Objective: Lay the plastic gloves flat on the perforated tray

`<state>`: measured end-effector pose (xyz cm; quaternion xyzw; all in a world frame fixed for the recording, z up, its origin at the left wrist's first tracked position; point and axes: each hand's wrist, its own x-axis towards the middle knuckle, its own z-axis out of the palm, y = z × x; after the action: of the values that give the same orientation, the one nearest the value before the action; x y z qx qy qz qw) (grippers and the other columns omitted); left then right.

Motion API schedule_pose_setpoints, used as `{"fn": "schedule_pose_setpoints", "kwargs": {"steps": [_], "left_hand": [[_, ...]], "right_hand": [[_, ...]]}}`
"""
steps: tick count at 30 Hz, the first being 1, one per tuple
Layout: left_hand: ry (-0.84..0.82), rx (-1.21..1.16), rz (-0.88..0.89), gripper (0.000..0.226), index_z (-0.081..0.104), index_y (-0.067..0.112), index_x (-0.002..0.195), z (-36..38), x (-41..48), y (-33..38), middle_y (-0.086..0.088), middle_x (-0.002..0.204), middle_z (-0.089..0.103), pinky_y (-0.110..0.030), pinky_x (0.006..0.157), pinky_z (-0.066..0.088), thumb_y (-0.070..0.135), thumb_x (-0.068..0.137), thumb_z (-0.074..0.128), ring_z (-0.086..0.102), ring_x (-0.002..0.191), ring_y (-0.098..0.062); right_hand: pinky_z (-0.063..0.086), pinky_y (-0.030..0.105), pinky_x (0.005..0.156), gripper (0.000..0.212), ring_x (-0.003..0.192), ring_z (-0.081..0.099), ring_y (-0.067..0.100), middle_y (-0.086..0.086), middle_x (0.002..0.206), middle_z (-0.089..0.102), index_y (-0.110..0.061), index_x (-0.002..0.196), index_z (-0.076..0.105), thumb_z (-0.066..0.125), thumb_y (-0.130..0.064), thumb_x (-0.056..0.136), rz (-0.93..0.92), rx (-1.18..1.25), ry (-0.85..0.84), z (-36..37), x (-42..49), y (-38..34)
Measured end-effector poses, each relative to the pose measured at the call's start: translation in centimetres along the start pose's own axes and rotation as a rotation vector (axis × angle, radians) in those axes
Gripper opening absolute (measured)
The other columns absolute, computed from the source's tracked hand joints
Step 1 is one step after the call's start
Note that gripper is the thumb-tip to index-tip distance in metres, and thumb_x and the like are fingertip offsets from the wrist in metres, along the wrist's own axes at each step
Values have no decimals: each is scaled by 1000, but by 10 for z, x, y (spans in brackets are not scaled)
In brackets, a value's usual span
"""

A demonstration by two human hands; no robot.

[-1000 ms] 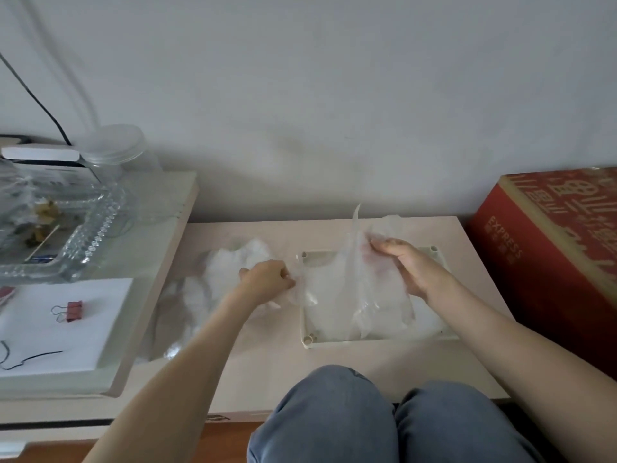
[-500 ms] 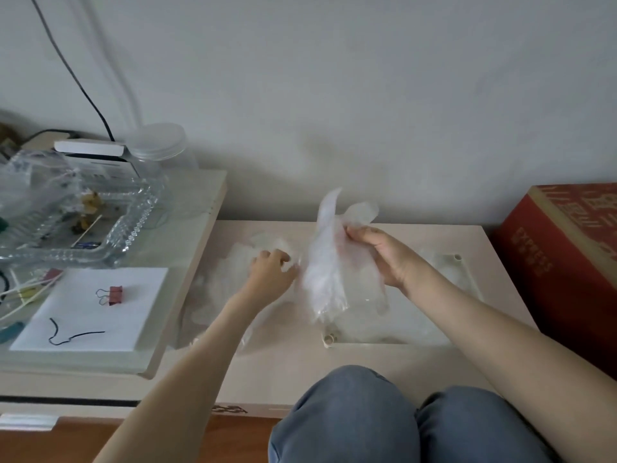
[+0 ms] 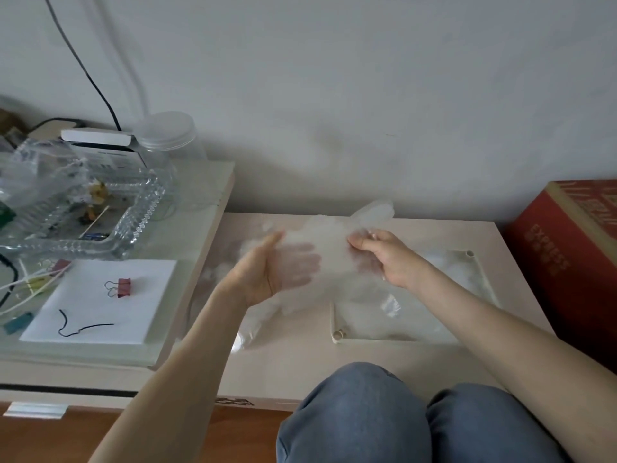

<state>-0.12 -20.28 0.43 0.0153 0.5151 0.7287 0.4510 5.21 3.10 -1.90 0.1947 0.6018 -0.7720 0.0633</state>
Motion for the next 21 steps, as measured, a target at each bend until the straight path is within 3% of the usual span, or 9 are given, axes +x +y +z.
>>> {"fn": "schedule_pose_setpoints", "kwargs": {"steps": [2,4,7,9,13,15,18,21], "left_hand": [[73,146,41,23,66,5,97,2,3,-3,-13,102,70,-33,78,59,20,98,49,71,85,-21],[135,189,73,14,65,5,87,4,5,-7,-9,88,70,-29,72,59,9,95,54,70,72,-15],[279,252,97,12,62,5,84,1,9,-9,-4,76,65,-23,59,59,9,95,57,63,54,-7],[351,242,114,15,60,7,84,-4,13,-11,-3,75,61,-21,51,55,12,97,53,58,49,-4],[481,94,138,22,55,11,80,-15,15,-14,-2,69,56,-17,39,45,14,100,48,48,37,-4],[592,79,150,24,55,11,75,-22,15,-16,-3,66,55,-14,35,39,10,99,50,44,32,-5],[792,284,159,30,51,10,67,-36,15,-21,-8,64,51,-13,36,37,1,95,47,44,35,-11],[901,746,94,30,43,20,68,-49,15,-24,-10,82,55,-30,64,51,7,95,43,53,69,-25]], "right_hand": [[52,30,60,10,70,66,17,8,84,67,-5,95,63,65,-11,88,-15,-64,5,1,0,1],[52,29,57,15,70,65,19,10,85,67,1,102,62,63,-8,90,-34,-155,21,2,0,2],[51,25,49,4,62,62,15,8,80,65,-2,93,62,59,-4,92,-76,-266,62,5,-4,2],[50,23,45,8,55,62,11,7,75,64,-6,86,60,57,-4,93,-96,-295,99,7,-5,1],[50,26,45,10,60,59,18,13,80,60,2,93,60,53,-5,95,-120,-313,177,2,-6,-1],[51,27,46,11,54,57,13,13,79,58,-1,91,63,56,-9,94,-129,-322,189,-3,-8,-4],[46,22,41,14,47,60,11,11,74,60,-9,82,62,56,-9,95,-137,-348,157,-14,-14,-9],[46,23,43,19,53,63,17,9,75,63,-11,84,61,50,-2,95,-141,-368,152,-27,-19,-11]]}}
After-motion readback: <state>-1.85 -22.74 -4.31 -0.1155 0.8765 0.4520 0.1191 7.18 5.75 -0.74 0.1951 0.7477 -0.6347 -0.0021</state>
